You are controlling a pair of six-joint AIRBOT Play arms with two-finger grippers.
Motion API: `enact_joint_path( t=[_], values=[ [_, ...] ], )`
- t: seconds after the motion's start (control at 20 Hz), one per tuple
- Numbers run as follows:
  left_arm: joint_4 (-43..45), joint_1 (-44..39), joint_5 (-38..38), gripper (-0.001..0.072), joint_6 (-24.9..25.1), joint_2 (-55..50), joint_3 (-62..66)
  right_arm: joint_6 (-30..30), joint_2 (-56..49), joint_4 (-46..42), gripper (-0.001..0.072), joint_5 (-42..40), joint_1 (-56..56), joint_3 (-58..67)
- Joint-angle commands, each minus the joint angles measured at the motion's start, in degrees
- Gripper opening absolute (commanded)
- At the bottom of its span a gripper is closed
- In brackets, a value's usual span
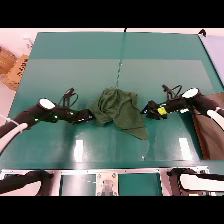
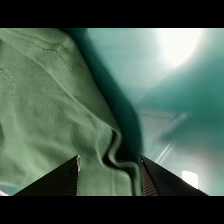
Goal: Fold the shirts.
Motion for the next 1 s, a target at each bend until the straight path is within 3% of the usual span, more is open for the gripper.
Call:
enact_joint_path(
  t=[0.0,0.05,0.1,0.15,0.2,0.25,0.4,0.6,0.75,0.95],
  values=[
    [-4.94,-3.87,6.40,0.0407,1.84,-4.42,-1.09,-3.13,-4.17,4.66,0.0416,-2.14,3.34,-0.39],
    [-5.64,-3.85,6.36,0.0274,1.84,-4.76,-1.09,-3.43,-4.59,5.29,0.0396,-2.78,4.15,-0.39],
    [-5.46,-3.69,6.36,0.0228,1.86,-4.76,-0.79,-3.52,-4.79,5.73,0.0387,-3.56,4.79,-0.37],
    [-5.38,-3.67,6.43,0.0228,1.88,-4.70,-0.46,-3.52,-4.81,6.21,0.0311,-3.93,5.18,-0.33],
    [-4.79,-3.67,6.23,0.0057,2.10,-4.72,0.11,-4.02,-4.81,6.82,0.0125,-3.93,5.38,-0.11],
    [-4.72,-3.67,5.60,0.0024,3.28,-4.63,0.98,-5.07,-4.79,7.52,0.0015,-3.43,5.35,0.24],
    [4.37,-3.37,-0.17,0.0023,2.27,-3.37,6.75,-5.01,-4.22,7.50,0.0014,2.78,2.91,4.13],
    [23.45,3.67,-10.56,0.0023,-8.28,5.42,17.20,-4.28,2.97,7.43,0.0014,11.65,-4.61,13.00],
    [24.92,9.84,-17.29,0.0023,-8.26,14.25,27.04,-3.28,12.37,7.61,0.0014,13.05,-9.25,19.41],
    [24.87,12.24,-20.57,0.0023,-8.28,23.32,42.18,-3.28,25.22,7.56,0.0014,12.76,-12.00,29.03]
  ],
)
